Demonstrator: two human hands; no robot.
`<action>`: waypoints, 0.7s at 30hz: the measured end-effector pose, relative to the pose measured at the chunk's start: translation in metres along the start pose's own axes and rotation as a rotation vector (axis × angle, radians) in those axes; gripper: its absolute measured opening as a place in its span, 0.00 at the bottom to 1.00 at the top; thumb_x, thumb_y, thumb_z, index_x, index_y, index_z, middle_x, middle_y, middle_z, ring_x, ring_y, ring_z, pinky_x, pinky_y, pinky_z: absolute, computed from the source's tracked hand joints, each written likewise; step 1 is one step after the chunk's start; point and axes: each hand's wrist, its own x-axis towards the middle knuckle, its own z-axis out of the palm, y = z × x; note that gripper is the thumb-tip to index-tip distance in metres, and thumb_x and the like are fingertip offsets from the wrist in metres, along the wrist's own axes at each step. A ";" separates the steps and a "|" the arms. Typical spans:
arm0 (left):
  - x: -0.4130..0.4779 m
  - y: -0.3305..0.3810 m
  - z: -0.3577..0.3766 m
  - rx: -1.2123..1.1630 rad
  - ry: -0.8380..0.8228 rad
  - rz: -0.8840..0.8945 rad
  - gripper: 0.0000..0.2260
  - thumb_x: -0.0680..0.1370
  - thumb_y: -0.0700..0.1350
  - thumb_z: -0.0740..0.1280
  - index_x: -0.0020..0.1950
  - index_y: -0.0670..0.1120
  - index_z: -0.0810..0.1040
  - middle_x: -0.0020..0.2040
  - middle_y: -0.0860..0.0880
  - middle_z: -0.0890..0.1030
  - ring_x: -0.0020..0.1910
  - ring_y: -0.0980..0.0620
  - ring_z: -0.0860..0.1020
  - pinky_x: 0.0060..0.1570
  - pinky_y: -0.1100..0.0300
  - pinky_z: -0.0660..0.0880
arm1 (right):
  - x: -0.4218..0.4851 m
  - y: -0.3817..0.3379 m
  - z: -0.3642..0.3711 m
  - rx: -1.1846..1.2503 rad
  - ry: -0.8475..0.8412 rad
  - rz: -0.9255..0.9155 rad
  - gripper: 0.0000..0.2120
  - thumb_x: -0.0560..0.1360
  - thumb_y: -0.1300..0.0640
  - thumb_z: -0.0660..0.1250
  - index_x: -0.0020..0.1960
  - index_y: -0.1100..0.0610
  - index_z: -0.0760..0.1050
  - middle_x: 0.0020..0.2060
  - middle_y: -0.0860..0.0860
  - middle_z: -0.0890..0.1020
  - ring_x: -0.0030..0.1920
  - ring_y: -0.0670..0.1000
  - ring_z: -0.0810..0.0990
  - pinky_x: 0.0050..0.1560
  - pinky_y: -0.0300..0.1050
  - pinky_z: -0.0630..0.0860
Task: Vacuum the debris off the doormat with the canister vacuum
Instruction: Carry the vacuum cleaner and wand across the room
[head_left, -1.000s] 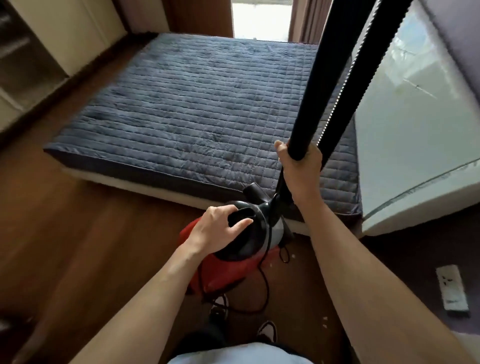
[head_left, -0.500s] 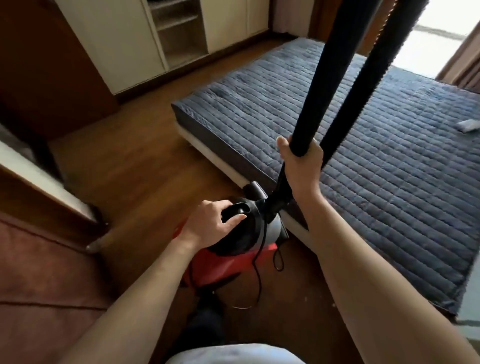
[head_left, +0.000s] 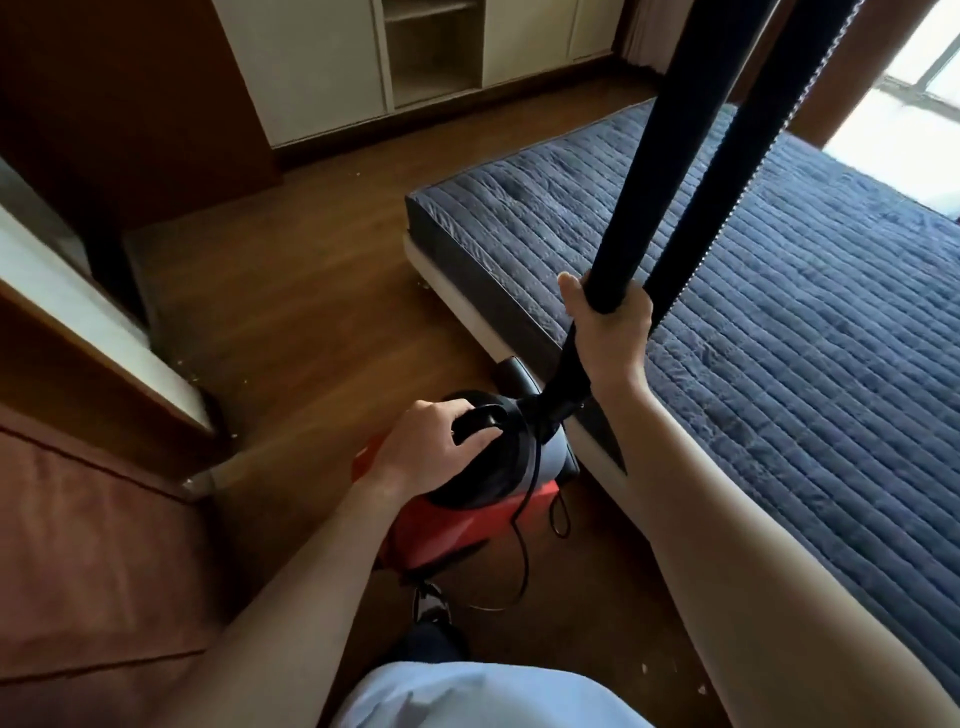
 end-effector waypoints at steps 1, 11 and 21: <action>0.009 -0.011 -0.008 -0.012 -0.003 -0.007 0.14 0.77 0.59 0.68 0.46 0.48 0.82 0.34 0.57 0.80 0.31 0.61 0.76 0.35 0.67 0.72 | 0.007 -0.002 0.015 -0.005 -0.006 -0.008 0.16 0.73 0.50 0.75 0.40 0.62 0.77 0.32 0.55 0.78 0.33 0.52 0.76 0.37 0.51 0.77; 0.073 -0.098 -0.071 0.005 0.086 -0.005 0.20 0.77 0.63 0.62 0.49 0.49 0.83 0.40 0.56 0.84 0.39 0.59 0.82 0.40 0.58 0.80 | 0.070 -0.016 0.142 0.013 -0.126 -0.047 0.21 0.71 0.48 0.76 0.43 0.67 0.75 0.33 0.60 0.76 0.31 0.48 0.74 0.35 0.45 0.73; 0.158 -0.153 -0.116 0.002 0.220 -0.023 0.18 0.78 0.60 0.64 0.54 0.48 0.84 0.45 0.55 0.85 0.44 0.58 0.83 0.45 0.63 0.78 | 0.161 -0.020 0.249 0.063 -0.283 -0.094 0.17 0.72 0.54 0.76 0.40 0.66 0.75 0.26 0.44 0.75 0.26 0.41 0.73 0.33 0.36 0.71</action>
